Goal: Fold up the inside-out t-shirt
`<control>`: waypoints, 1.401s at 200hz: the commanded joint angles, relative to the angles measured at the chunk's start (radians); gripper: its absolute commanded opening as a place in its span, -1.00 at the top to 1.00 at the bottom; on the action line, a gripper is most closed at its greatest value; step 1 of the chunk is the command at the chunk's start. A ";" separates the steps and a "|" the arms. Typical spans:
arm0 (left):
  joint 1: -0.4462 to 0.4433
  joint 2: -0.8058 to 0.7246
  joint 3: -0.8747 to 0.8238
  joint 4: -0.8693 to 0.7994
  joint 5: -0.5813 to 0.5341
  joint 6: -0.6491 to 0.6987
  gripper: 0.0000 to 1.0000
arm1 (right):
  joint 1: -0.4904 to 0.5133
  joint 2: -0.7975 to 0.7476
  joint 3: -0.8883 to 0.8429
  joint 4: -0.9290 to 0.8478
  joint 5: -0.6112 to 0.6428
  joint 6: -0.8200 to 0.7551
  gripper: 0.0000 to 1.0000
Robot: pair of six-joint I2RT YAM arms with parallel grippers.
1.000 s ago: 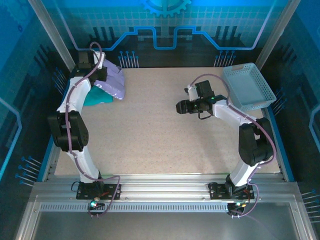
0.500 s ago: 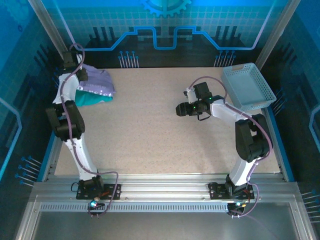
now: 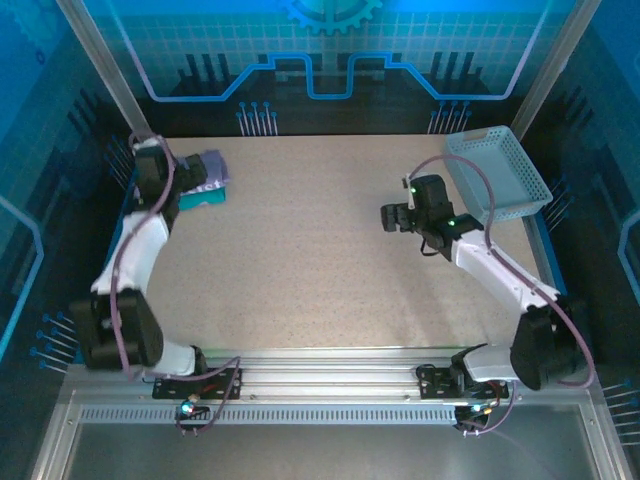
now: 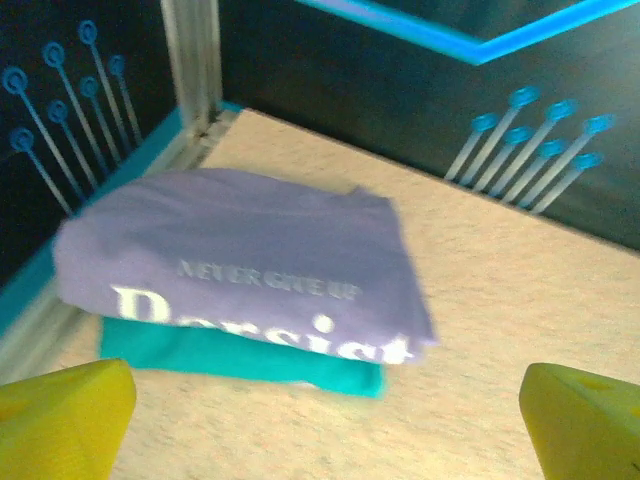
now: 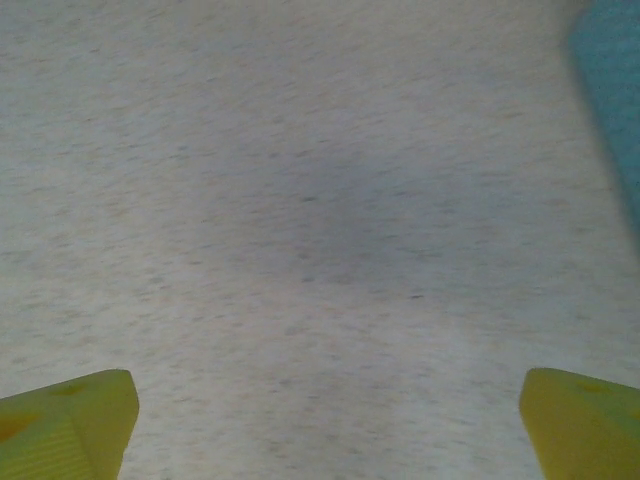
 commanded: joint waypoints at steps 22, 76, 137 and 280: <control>-0.084 -0.151 -0.464 0.376 -0.053 -0.156 -0.98 | -0.105 -0.106 -0.240 0.206 0.234 -0.038 -1.00; -0.201 -0.053 -0.584 0.682 -0.183 0.172 -0.98 | -0.249 -0.046 -0.551 0.821 0.045 -0.142 -1.00; -0.227 0.208 -0.671 1.049 -0.121 0.226 -0.98 | -0.330 0.039 -0.615 1.063 -0.180 -0.119 -1.00; -0.227 0.205 -0.669 1.041 -0.121 0.225 -0.98 | -0.279 0.182 -0.530 1.052 -0.241 -0.214 -0.99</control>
